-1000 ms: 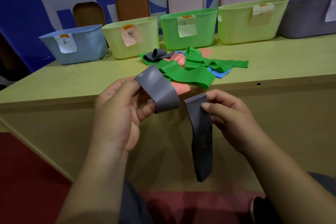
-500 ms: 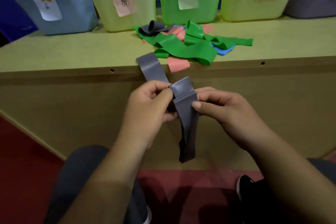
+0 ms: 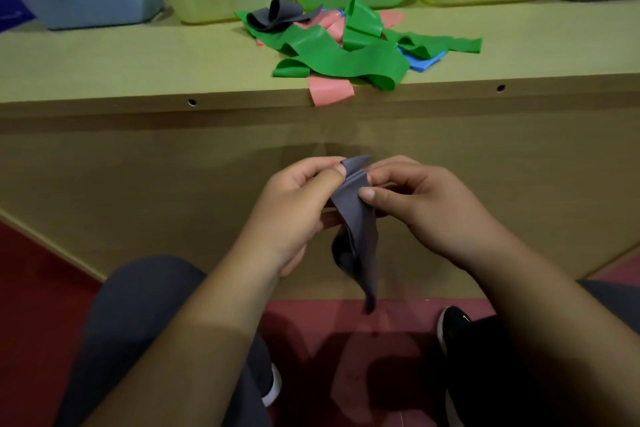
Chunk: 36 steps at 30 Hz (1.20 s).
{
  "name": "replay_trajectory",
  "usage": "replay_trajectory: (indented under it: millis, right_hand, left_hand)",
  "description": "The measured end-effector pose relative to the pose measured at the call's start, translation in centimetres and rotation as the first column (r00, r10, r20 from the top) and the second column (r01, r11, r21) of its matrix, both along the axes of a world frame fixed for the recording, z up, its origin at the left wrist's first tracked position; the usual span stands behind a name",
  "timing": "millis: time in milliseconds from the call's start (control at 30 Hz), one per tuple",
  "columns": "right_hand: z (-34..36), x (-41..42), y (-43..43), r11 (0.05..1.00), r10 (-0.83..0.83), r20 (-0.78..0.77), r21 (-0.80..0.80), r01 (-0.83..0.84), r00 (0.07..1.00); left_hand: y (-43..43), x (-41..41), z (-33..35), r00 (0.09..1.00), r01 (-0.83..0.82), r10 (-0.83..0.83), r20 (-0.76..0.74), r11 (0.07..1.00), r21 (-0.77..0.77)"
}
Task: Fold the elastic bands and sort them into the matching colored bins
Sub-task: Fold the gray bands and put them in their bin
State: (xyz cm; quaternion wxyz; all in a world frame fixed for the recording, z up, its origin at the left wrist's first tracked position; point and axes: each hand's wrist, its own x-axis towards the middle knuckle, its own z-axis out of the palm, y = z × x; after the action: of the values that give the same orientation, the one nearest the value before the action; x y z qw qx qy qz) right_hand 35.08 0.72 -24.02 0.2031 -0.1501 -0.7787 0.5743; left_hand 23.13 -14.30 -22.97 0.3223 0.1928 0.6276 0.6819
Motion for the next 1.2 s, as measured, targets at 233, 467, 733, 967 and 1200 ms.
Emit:
replay_trajectory:
  millis: [233,467,733,967,1200]
  right_hand:
    - [-0.5,-0.1,0.0,0.999,-0.008,0.028,-0.034,0.009,1.0]
    - [-0.3,0.0,-0.2,0.999,-0.027,0.034,-0.037,0.029,0.999]
    - [-0.4,0.1,0.0,0.997,-0.076,0.091,-0.007,0.077,0.993]
    - [-0.5,0.3,0.0,0.993,-0.083,0.128,0.091,0.072,0.988]
    - [-0.8,0.3,0.5,0.994,-0.088,0.162,0.082,0.076,0.983]
  left_hand:
    - [0.2,-0.7,-1.1,0.992,0.081,-0.084,0.098,0.996,0.037]
    - [0.2,-1.4,-1.8,0.986,0.145,-0.152,0.069,0.985,0.095]
    - [0.0,-2.1,-2.6,0.948,0.317,-0.315,-0.036,0.937,0.147]
    - [0.1,-2.6,-3.2,0.939,0.343,-0.334,-0.081,0.926,0.156]
    - [0.2,-3.4,-3.8,0.962,0.259,-0.238,-0.136,0.951,0.168]
